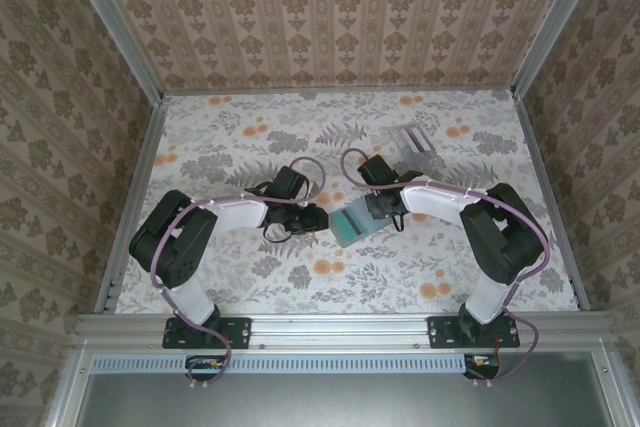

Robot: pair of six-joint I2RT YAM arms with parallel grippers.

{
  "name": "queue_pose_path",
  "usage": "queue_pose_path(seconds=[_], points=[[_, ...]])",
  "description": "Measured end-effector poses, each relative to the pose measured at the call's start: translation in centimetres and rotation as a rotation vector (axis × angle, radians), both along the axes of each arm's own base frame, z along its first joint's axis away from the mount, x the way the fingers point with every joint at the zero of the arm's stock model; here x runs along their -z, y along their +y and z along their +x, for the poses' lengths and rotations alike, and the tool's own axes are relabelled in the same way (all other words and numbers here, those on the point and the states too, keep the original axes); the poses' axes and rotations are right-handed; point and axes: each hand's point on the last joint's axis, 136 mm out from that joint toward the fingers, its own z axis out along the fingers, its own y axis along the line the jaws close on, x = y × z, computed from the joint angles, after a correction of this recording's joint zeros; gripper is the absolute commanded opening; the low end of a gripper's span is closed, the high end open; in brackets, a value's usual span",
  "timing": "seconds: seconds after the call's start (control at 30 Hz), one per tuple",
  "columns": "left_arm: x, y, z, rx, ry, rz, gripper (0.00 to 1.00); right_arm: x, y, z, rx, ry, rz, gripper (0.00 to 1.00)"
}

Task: Put the credit cards into the card holder

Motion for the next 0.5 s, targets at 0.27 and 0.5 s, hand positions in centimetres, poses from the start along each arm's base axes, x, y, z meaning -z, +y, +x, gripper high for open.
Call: queue_pose_path(seconds=[0.27,0.5], points=[[-0.1,-0.3,0.1,-0.003,-0.002,-0.023,0.29,-0.1,0.2,0.8,-0.017,0.004,0.065,0.20],[-0.4,-1.0,0.3,-0.011,0.000,-0.066,0.37,-0.4,-0.5,2.0,-0.007,-0.001,0.111,0.09]])
